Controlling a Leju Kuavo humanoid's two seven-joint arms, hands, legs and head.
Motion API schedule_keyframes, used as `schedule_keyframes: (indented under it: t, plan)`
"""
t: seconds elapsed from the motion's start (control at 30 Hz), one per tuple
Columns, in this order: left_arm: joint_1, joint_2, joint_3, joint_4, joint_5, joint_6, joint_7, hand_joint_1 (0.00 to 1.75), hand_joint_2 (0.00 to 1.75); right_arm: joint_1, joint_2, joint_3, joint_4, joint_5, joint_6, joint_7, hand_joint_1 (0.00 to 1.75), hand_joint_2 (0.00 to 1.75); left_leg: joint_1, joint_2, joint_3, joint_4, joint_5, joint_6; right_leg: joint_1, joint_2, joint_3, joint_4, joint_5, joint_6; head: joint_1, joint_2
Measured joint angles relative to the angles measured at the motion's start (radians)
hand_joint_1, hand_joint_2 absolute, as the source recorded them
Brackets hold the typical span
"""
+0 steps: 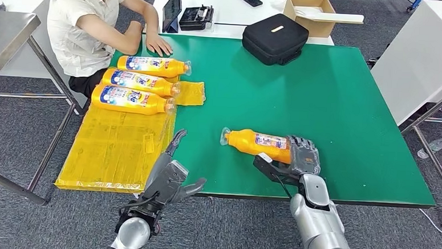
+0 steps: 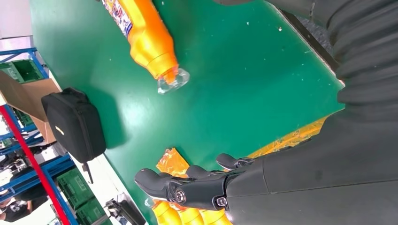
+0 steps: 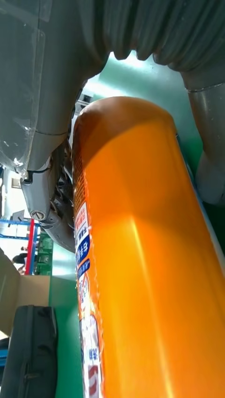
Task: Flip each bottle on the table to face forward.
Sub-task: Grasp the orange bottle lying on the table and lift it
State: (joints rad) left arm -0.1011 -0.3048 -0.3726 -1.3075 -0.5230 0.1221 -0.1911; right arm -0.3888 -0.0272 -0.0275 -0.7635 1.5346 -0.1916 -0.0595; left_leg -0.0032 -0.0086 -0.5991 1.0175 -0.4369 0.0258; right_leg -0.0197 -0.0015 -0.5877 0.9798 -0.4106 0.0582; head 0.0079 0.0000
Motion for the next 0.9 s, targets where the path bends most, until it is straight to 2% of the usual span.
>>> schedule_keyframes:
  t: [0.23, 0.33, 0.43, 0.57, 0.9]
  plan:
    - [-0.007, 0.0, 0.0, 0.001, 0.011, 0.001, -0.012, 0.0, 1.75, -0.02, -0.026, -0.027, 0.063, -0.011, -0.038, -0.029, 1.37, 1.75, 0.0, 0.0, 0.002, 0.0, 0.0, 0.0, 0.0, 0.0, 0.003, 0.0, 0.0, 0.0, 0.0, 0.0]
    - [-0.007, 0.0, 0.0, 0.001, 0.017, 0.002, -0.015, 0.0, 1.75, -0.025, -0.031, -0.038, 0.077, -0.033, -0.038, -0.05, 1.53, 1.75, 0.0, 0.0, 0.004, 0.0, 0.0, 0.0, 0.0, 0.0, 0.004, 0.0, 0.0, 0.0, 0.0, 0.0]
    - [-0.007, 0.0, 0.0, 0.001, 0.051, 0.005, -0.028, 0.0, 1.75, -0.025, -0.031, -0.069, 0.081, -0.145, -0.011, -0.126, 1.68, 1.75, 0.0, 0.0, 0.005, 0.0, 0.0, 0.0, 0.0, 0.0, 0.005, 0.0, 0.0, 0.0, 0.0, 0.0]
    - [-0.007, 0.0, 0.006, 0.001, 0.102, 0.007, -0.047, 0.0, 1.75, -0.025, -0.03, -0.133, 0.072, -0.328, 0.093, -0.224, 1.68, 1.75, 0.0, 0.003, 0.007, 0.0, -0.001, 0.0, 0.0, 0.001, 0.006, -0.001, 0.0, 0.0, 0.0, 0.0]
    - [-0.006, 0.0, 0.008, 0.001, 0.114, 0.007, -0.049, 0.0, 1.75, -0.018, -0.025, -0.178, 0.052, -0.355, 0.119, -0.238, 1.68, 1.75, 0.0, 0.003, 0.008, 0.0, -0.001, 0.0, 0.001, 0.002, 0.008, 0.0, 0.0, 0.0, 0.0, 0.0]
